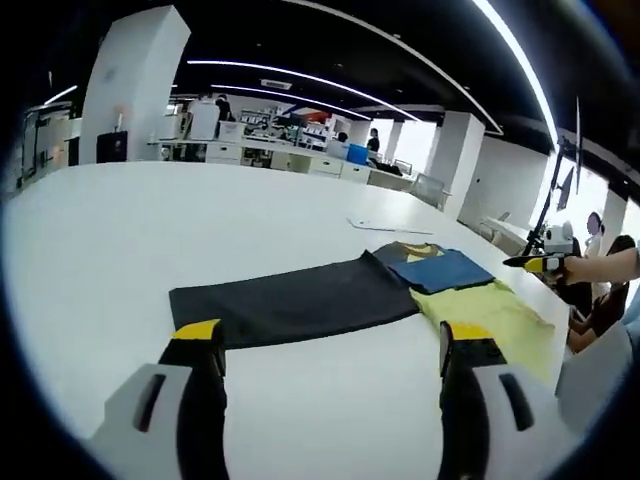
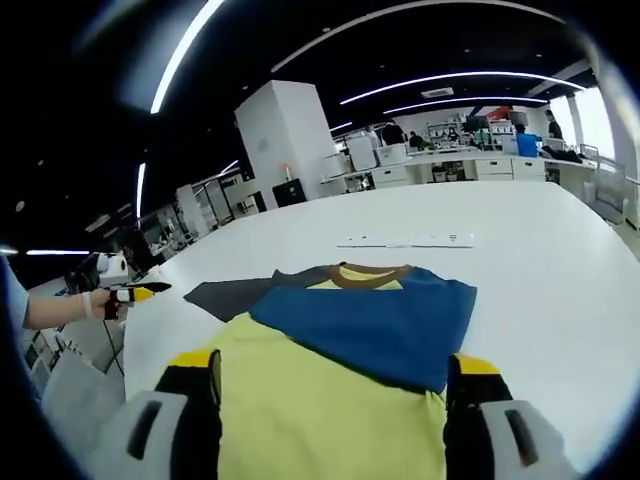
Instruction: Fold the garment on the visible template until the final outline fits inside the template.
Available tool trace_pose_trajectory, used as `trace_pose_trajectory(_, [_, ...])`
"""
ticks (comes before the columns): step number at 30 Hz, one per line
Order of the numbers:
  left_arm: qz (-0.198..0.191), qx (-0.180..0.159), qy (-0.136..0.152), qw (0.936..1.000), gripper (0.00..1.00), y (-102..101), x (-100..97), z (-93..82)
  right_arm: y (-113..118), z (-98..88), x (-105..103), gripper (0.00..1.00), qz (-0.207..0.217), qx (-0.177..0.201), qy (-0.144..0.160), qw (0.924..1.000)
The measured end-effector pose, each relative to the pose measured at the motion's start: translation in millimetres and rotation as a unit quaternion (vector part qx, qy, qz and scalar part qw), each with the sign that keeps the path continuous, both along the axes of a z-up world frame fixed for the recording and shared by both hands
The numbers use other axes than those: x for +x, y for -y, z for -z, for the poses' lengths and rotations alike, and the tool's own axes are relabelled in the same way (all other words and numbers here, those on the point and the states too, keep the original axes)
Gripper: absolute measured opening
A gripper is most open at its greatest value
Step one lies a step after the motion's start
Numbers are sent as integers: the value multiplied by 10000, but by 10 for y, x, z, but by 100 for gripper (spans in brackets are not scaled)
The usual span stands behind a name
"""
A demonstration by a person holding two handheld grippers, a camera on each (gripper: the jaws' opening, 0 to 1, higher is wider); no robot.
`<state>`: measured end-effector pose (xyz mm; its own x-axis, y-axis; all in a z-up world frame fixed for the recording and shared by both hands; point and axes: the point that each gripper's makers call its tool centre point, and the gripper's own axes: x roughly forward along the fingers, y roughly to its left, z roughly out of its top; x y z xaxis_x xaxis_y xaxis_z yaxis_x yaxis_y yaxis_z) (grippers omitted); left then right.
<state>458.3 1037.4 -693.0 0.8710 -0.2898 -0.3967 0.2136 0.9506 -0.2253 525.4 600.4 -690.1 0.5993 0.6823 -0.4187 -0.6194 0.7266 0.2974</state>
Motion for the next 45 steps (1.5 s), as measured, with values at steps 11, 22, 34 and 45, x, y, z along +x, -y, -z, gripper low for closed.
trace_pose_trajectory(11, [-896,-157,-349,9952,83,-483,176,336,102,65,-32,93,75,-63,-97,9999])
trace_pose_trajectory(22, [-1730,-602,-448,9821,72,-636,235,484,289,124,46,90,201,-120,-167,9996])
trace_pose_trajectory(34, [-2404,-1099,-351,9638,28,-840,192,564,240,162,-8,89,160,-145,-200,9996])
trace_pose_trajectory(45, [-2918,-1716,-246,9407,1,-975,151,617,286,136,-30,88,126,-301,-136,9994])
